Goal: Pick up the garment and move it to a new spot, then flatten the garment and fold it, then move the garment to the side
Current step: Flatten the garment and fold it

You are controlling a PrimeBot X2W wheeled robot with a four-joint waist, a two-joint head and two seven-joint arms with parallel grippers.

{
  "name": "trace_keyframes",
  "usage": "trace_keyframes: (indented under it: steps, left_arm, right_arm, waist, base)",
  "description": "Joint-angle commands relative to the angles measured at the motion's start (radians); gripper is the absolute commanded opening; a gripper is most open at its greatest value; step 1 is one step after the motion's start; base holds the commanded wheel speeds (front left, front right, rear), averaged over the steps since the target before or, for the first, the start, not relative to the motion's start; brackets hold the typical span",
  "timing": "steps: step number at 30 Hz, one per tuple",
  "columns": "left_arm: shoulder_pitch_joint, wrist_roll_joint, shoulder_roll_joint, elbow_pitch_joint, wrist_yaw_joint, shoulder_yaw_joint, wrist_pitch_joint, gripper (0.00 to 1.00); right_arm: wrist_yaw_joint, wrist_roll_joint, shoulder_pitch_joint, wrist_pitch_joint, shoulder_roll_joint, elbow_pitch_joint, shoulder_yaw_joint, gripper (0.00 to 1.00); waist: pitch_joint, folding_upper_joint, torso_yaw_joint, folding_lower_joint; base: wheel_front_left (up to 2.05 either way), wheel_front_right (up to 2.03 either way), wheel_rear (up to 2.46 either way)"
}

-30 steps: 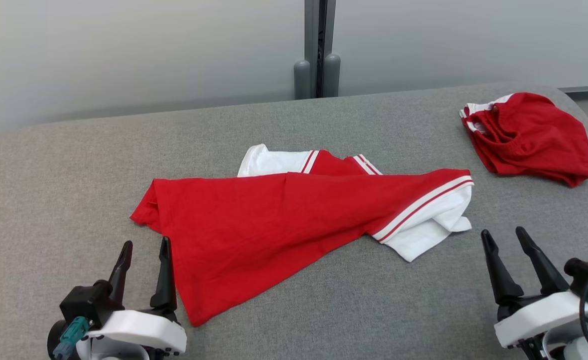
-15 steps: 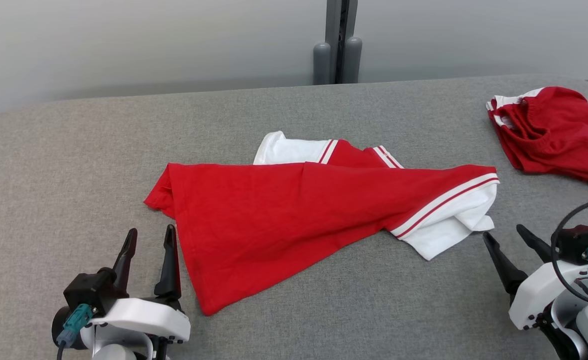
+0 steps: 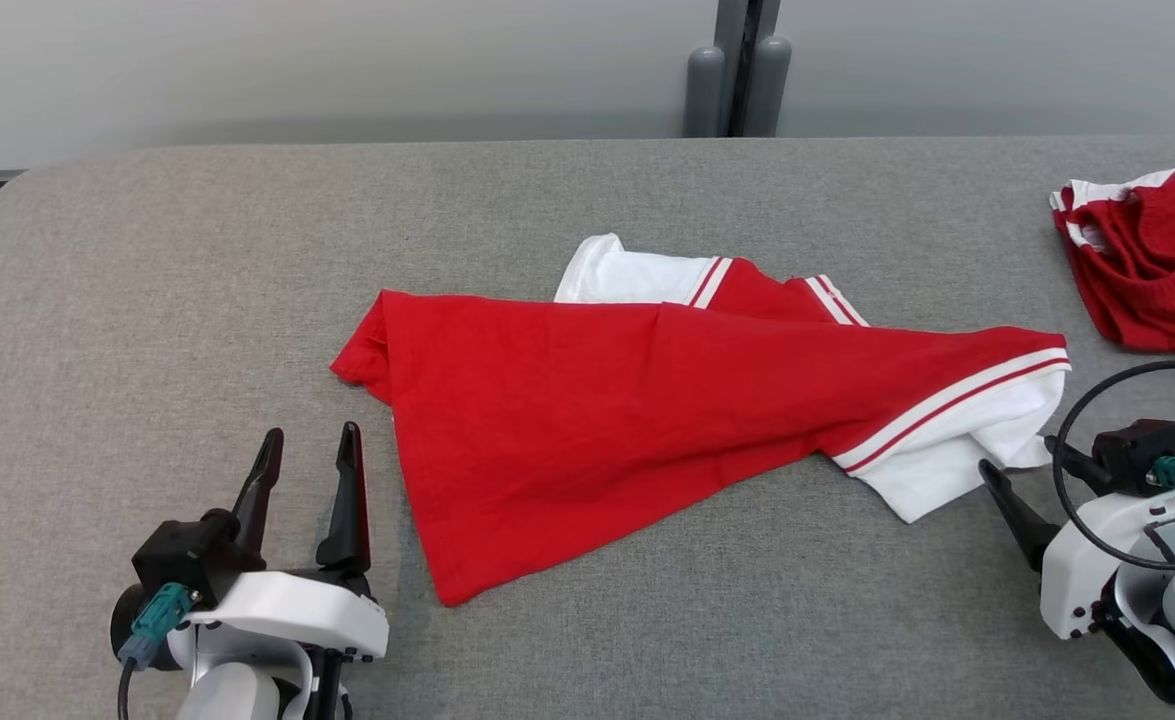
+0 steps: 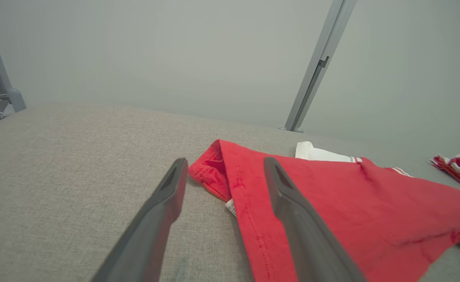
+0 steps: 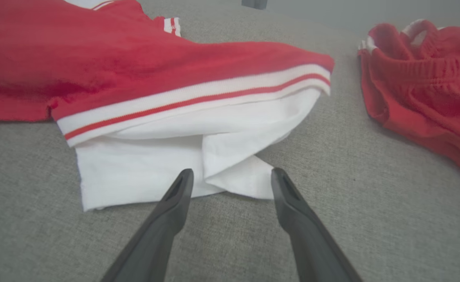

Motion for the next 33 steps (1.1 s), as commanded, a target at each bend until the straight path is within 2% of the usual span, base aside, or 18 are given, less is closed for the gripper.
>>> trace_keyframes:
  steps: [1,8,9,10,11,12,13,18,23,28,33]
  left_arm:
    - [-0.022,0.006,0.0,-0.001,-0.001,0.002,-0.002,1.0]
    - [-0.025,0.008,-0.002,0.001,-0.003,0.002,-0.002,1.0]
    - [-0.025,0.008,-0.003,0.001,-0.003,0.002,-0.002,1.0]
    - [-0.026,0.009,-0.003,0.001,-0.003,0.003,-0.002,1.0]
    - [-0.026,0.01,-0.004,0.001,-0.004,0.003,-0.002,1.0]
    - [-0.025,0.01,-0.004,0.002,-0.004,0.004,-0.002,1.0]
    - [-0.025,0.01,-0.005,0.001,-0.004,0.004,-0.002,1.0]
    - [-0.019,0.01,-0.007,0.0,-0.003,0.006,-0.002,1.0]
    - [-0.001,0.011,-0.007,-0.002,0.002,0.012,-0.002,1.0]
    - [0.004,0.008,-0.009,0.001,-0.002,0.014,-0.002,1.0]
    - [0.016,0.005,-0.011,0.007,-0.005,0.011,-0.002,1.0]
  right_arm:
    - [0.0,0.019,-0.02,-0.015,-0.01,0.017,0.019,1.0]
    - [0.0,0.068,-0.071,-0.036,-0.02,0.091,0.114,1.0]
    - [0.0,0.078,-0.077,-0.04,-0.021,0.102,0.127,0.82]
    - [0.0,0.088,-0.083,-0.048,-0.021,0.113,0.137,0.55]
    - [0.0,0.097,-0.089,-0.052,-0.02,0.122,0.146,0.39]
    - [0.0,0.106,-0.094,-0.057,-0.02,0.128,0.158,0.16]
    - [0.0,0.114,-0.1,-0.064,-0.019,0.135,0.168,0.0]
    - [0.0,0.164,-0.117,-0.074,-0.018,0.151,0.218,0.0]
    - [0.0,0.28,-0.099,-0.013,-0.039,0.099,0.25,0.0]
    - [0.0,0.456,-0.068,0.102,-0.091,-0.031,0.256,0.0]
    - [0.0,0.664,-0.022,0.198,-0.157,-0.192,0.217,0.0]
  waist:
    - [0.005,0.0,0.008,0.0]
    - [0.008,0.0,0.025,0.0]
    - [0.008,0.0,0.027,0.0]
    - [0.007,0.0,0.028,0.0]
    - [0.007,0.0,0.029,0.0]
    - [0.007,0.0,0.029,0.0]
    - [0.007,0.0,0.028,0.0]
    - [0.002,0.0,0.019,0.0]
    - [-0.011,0.0,-0.002,0.0]
    - [-0.024,0.0,-0.033,0.0]
    - [-0.034,0.0,-0.066,0.0]
  base:
    - [0.0,0.0,0.0]
    - [0.0,0.0,0.0]
    - [0.0,0.0,0.0]
    - [0.0,0.0,0.0]
    - [0.0,0.0,0.0]
    - [0.0,0.0,0.0]
    - [0.0,0.0,0.0]
    - [0.0,0.0,0.0]
    - [0.0,0.0,0.0]
    - [0.0,0.0,0.0]
    - [0.0,0.0,0.0]
